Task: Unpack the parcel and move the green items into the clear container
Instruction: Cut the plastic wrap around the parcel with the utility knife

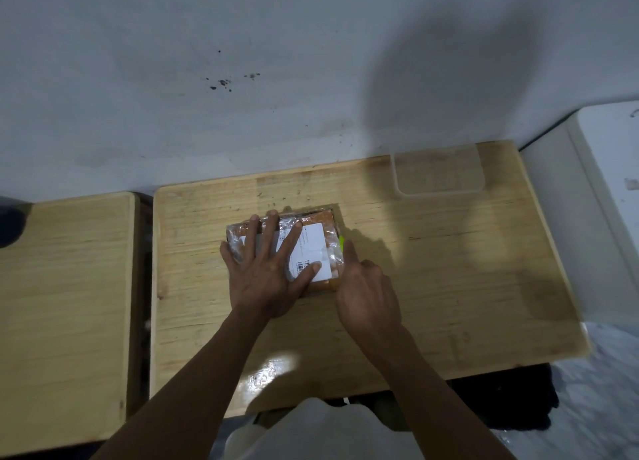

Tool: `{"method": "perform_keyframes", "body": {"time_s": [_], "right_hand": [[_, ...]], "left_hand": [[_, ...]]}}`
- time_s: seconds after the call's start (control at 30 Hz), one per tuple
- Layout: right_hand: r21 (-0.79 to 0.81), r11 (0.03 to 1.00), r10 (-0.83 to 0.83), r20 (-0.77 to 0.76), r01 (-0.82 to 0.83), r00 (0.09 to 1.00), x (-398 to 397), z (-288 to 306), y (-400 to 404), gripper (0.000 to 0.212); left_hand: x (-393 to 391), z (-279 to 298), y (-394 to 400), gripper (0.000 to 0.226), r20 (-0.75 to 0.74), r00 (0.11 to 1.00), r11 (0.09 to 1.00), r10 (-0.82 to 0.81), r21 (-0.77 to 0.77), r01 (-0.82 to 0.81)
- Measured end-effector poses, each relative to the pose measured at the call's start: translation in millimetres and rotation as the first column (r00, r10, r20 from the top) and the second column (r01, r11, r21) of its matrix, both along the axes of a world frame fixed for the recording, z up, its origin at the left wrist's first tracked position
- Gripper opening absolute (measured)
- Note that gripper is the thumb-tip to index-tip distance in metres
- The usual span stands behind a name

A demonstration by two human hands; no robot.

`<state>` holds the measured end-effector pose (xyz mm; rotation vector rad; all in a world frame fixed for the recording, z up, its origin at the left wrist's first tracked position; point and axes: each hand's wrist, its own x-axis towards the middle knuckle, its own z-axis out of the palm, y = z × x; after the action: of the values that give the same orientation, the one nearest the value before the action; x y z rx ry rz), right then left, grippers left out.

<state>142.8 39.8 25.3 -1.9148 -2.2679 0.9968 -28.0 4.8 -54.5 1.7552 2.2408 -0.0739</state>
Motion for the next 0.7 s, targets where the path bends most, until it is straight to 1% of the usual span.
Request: {"method": "perform_keyframes", "body": {"time_s": [0.47,0.6,0.7], "right_hand": [[0.014,1.0,-0.022,-0.01,0.022,1.0,9,0,-20,0.057],[-0.04,0.999,-0.023,-0.012,0.023,1.0,18,7,-35,0.058],[-0.035,0.999,-0.039,-0.025,0.038,0.999,20,6,-40,0.056]], "left_hand": [[1,1,0,0.083,0.021,1.0,0.998,0.008,0.068,-0.009],[0,-2,-3,0.084,-0.004,1.0,0.998,0.007,0.066,-0.007],[0,-3,-2,0.083,-0.012,1.0,0.998,0.004,0.062,-0.004]]}}
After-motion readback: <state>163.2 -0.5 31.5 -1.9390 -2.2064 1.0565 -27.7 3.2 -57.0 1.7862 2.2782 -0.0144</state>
